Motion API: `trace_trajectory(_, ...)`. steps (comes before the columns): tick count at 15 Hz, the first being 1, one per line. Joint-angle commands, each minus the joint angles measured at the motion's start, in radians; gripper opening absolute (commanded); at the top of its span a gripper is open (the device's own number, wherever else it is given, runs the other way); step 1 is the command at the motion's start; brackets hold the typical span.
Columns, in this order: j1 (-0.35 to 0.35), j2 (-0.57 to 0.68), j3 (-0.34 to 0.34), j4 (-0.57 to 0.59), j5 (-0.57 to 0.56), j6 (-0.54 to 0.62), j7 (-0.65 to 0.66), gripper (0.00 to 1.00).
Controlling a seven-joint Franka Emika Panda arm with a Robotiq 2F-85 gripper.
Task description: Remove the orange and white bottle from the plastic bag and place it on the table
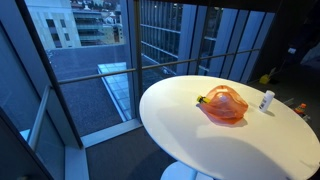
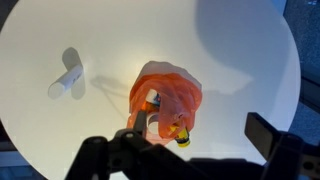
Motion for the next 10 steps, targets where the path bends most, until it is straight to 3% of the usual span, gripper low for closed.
trace_trajectory(1, -0.038, 0.126, 0.017, 0.076, -0.044, 0.053, 0.071, 1.00)
trace_trajectory(10, -0.096, 0.375, -0.020, 0.195, -0.064, 0.127, 0.171, 1.00)
